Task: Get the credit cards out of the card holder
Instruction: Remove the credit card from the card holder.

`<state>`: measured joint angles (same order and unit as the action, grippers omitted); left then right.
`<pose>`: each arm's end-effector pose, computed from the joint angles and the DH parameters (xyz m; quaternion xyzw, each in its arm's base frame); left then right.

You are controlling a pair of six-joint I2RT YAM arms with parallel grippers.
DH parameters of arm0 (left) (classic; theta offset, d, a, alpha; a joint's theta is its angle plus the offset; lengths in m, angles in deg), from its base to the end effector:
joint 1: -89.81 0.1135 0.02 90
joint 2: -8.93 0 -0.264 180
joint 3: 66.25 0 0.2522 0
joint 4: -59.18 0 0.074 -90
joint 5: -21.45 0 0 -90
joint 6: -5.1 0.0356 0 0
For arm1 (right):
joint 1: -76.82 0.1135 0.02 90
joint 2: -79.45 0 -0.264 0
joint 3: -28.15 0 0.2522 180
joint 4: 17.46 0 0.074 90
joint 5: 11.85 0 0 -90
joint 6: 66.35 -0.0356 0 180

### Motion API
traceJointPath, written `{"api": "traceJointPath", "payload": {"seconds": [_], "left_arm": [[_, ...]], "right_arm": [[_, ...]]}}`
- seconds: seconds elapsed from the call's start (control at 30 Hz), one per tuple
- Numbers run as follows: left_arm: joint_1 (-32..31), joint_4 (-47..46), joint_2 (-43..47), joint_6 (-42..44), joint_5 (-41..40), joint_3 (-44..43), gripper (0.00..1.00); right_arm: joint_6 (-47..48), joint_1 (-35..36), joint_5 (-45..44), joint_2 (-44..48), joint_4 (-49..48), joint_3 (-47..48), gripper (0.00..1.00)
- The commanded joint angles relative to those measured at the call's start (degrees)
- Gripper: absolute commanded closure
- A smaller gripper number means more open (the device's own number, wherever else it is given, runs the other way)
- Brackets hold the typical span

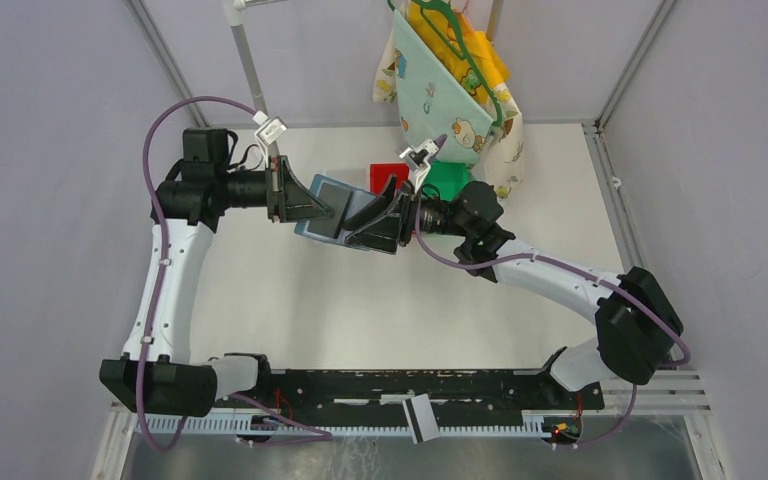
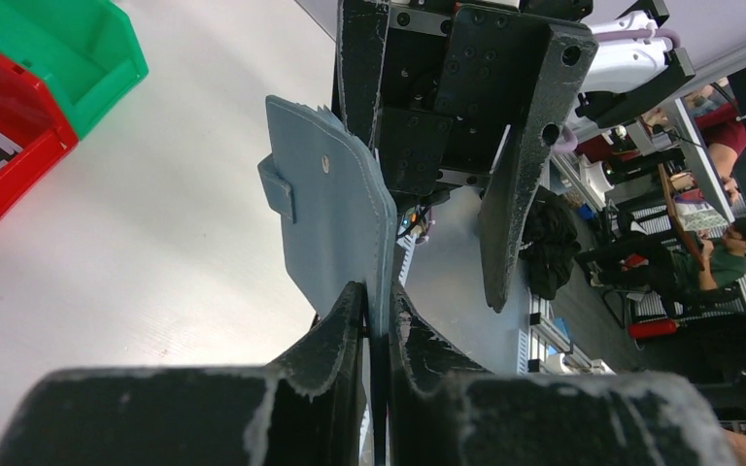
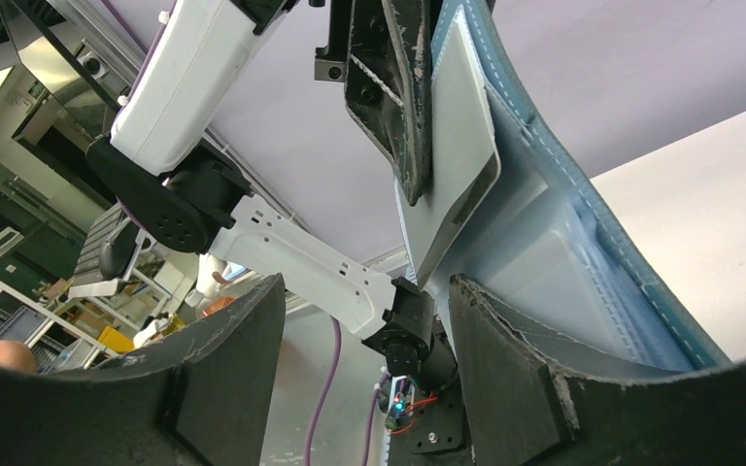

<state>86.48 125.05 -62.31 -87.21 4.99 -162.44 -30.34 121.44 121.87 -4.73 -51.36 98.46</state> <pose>0.2249 -0.0473 0.4148 0.2551 0.7264 -0.5602 0.3055 0.2189 0.2506 0.3498 -0.2606 0.5553 0.7157 0.3339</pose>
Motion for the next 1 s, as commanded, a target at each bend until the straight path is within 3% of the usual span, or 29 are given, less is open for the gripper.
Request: {"api": "traceJointPath", "payload": {"seconds": [0.0, 0.2, 0.37, 0.53, 0.8, 0.9, 0.97], "left_arm": [[0.1, -0.7, 2.2, 1.1, 3.2, -2.1, 0.98], [0.2, -0.1, 2.7, 1.9, 3.6, -1.6, 0.98], [0.2, 0.1, 2.4, 2.0, 3.9, -1.4, 0.98], [0.2, 0.1, 1.4, 1.8, 4.8, -1.0, 0.92], [2.0, 2.1, 1.1, 2.0, 6.4, -1.4, 0.89], [2.4, 2.2, 1.2, 2.0, 6.6, -1.7, 0.85], [2.7, 2.3, 1.2, 2.0, 6.8, -1.9, 0.77]], "right_arm": [[0.8, 0.1, 0.2, 0.9, -0.8, 2.7, 0.32], [-5.5, 0.2, -0.5, -1.8, -9.7, 3.3, 0.32], [-13.3, 1.2, -1.2, -6.1, -19.8, 5.0, 0.4], [-18.4, 1.6, -4.1, -8.3, -26.3, 4.0, 0.57], [-21.3, 1.6, -5.4, -8.7, -31.5, 1.1, 0.97], [-21.6, 1.6, -5.4, -8.5, -32.4, 1.0, 1.0], [-21.9, 1.6, -5.3, -8.3, -33.3, 0.7, 1.0]]}}
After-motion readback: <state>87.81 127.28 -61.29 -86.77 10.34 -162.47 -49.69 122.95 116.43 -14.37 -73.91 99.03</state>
